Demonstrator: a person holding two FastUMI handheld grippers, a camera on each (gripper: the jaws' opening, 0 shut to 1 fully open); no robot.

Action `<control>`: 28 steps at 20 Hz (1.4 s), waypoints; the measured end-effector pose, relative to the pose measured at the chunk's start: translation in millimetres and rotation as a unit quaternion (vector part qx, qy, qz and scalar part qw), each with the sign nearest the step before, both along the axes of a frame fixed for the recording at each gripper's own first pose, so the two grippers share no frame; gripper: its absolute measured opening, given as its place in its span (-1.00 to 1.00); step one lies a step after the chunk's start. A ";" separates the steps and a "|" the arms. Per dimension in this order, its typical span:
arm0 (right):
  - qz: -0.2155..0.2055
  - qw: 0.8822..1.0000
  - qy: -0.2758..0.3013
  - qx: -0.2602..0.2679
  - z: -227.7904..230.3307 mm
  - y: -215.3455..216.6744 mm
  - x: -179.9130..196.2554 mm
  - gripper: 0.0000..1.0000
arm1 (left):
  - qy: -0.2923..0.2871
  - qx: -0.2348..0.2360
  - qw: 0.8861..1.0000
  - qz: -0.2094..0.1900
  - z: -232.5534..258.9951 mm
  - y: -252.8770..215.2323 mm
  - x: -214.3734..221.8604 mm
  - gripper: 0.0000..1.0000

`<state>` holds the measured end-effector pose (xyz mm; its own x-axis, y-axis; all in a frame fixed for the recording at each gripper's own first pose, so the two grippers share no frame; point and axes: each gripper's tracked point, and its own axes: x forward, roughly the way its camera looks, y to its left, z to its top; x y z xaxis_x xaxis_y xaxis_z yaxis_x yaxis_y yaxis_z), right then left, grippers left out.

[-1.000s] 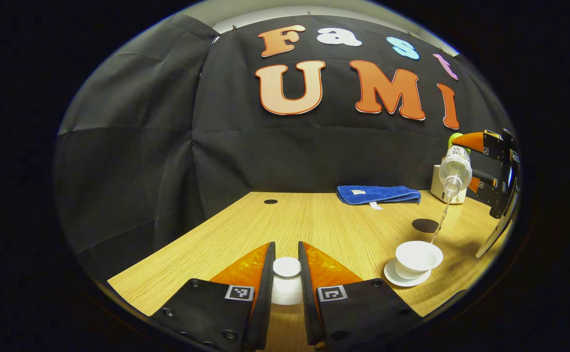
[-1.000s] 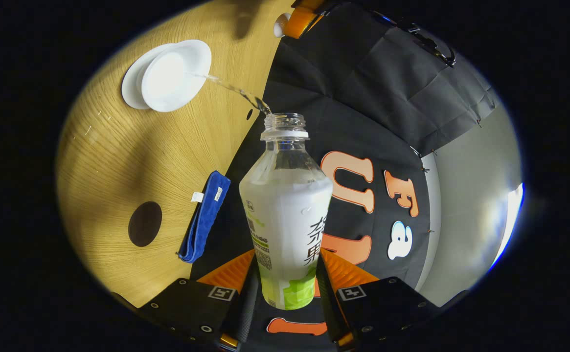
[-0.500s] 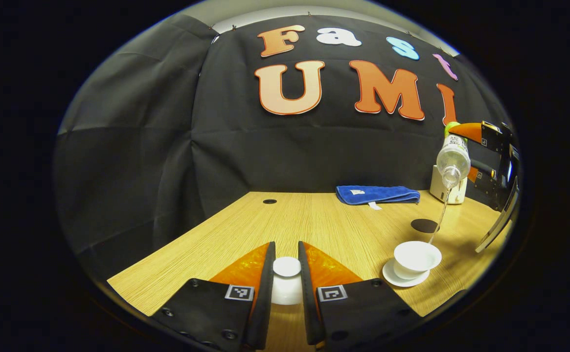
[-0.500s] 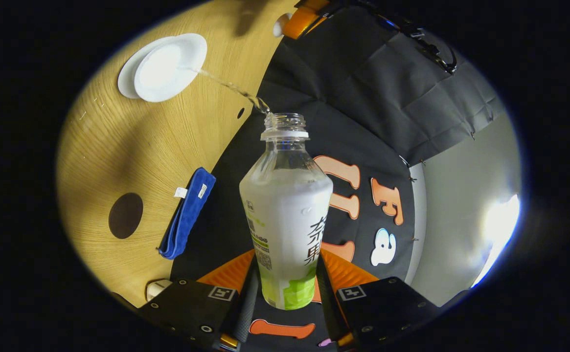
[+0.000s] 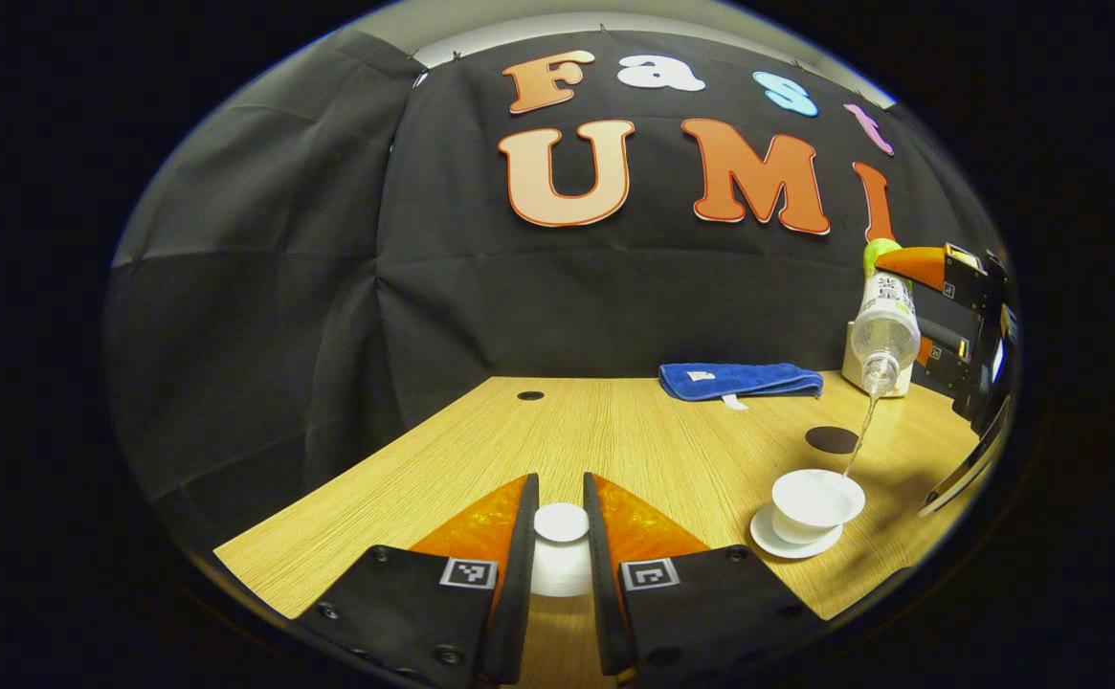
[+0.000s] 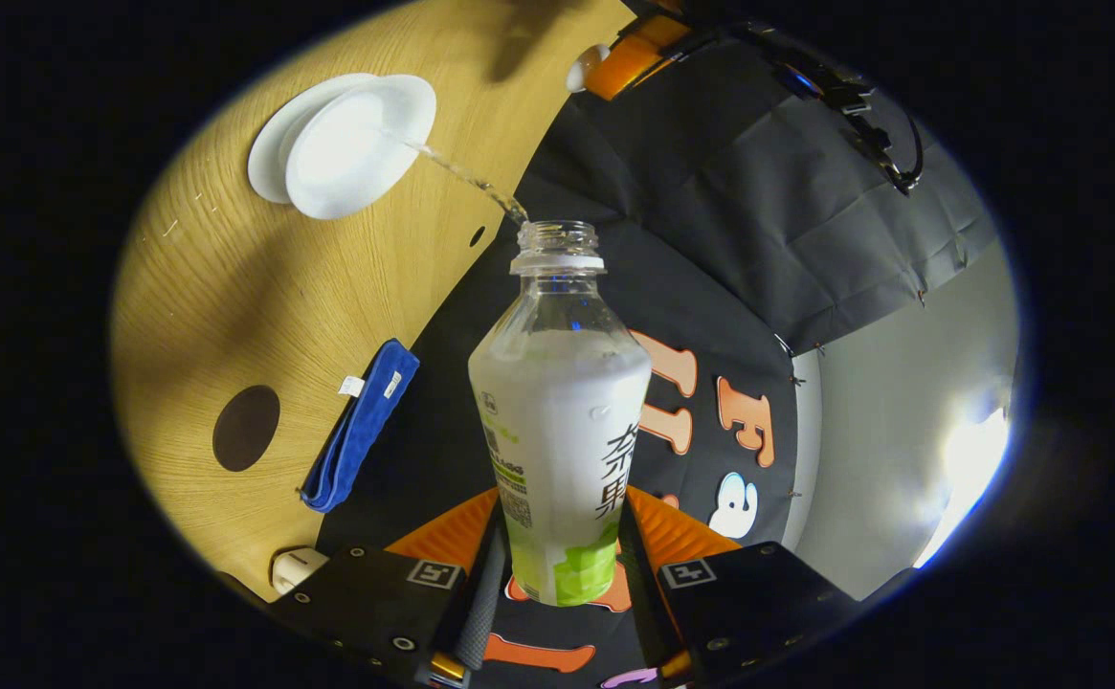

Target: Open the teacup lid with one hand, grasp the water bottle and pour water into the teacup with the other hand; after pouring, place the water bottle on the coaster and then close the teacup lid.

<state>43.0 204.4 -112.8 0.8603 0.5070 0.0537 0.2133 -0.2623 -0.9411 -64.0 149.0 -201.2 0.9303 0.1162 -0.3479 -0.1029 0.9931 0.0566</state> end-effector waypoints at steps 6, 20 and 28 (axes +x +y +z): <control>0.007 1.000 -0.019 -0.016 -6.0 4.2 -6.9 0.22 | -0.003 -0.004 1.000 -0.005 -0.9 -4.9 -1.8 -0.37; -0.021 0.998 0.054 0.028 -47.5 -0.3 -14.6 0.23 | -0.006 -0.015 1.000 -0.013 -0.4 -14.7 -0.9 -0.34; -0.071 0.964 0.161 0.201 -50.6 -13.3 -6.3 0.27 | -0.038 -0.035 0.998 -0.043 25.4 -50.3 12.7 -0.34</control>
<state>36.6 191.2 -163.4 0.9246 0.3763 -0.0600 -0.1181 0.1333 -0.9840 -51.3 98.7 -175.8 0.9600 0.0123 -0.2799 -0.0182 0.9997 -0.0186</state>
